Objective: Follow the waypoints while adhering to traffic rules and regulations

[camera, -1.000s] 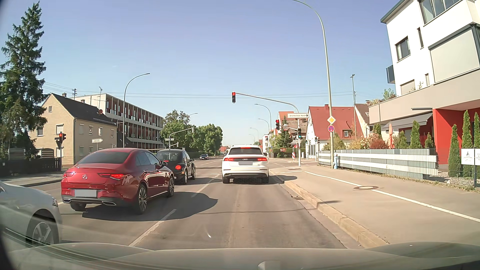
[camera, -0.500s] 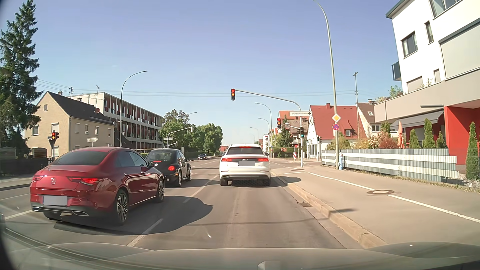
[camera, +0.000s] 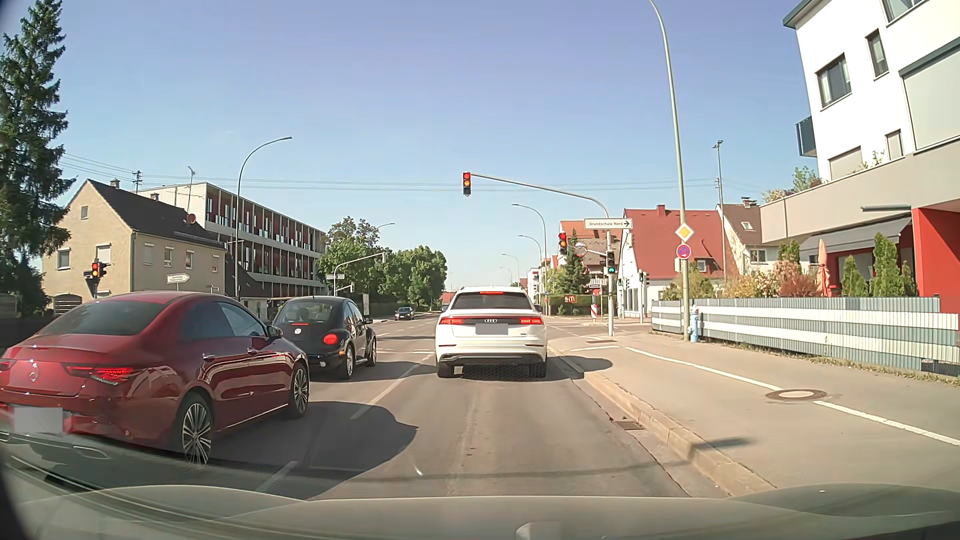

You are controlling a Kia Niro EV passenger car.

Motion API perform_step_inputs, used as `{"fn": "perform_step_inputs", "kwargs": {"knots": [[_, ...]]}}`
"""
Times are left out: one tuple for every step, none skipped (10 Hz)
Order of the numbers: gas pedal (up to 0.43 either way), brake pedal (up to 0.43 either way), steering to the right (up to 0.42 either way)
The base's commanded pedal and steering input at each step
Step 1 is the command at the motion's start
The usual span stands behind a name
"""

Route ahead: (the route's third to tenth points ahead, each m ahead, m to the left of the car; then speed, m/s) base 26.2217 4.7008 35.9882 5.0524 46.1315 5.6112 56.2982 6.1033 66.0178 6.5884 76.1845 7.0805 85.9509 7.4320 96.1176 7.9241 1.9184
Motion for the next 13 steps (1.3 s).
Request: {"fn": "perform_step_inputs", "kwargs": {"knots": [[0.000, 0.122, -0.019], [0.000, 0.122, -0.019], [0.000, 0.116, -0.019], [0.000, 0.116, -0.020], [0.000, 0.116, -0.020], [0.000, 0.122, -0.021], [0.000, 0.122, -0.021], [0.000, 0.122, -0.021], [0.000, 0.116, -0.021], [0.000, 0.122, -0.021], [0.000, 0.122, -0.021], [0.000, 0.122, -0.021], [0.000, 0.122, -0.021]]}}
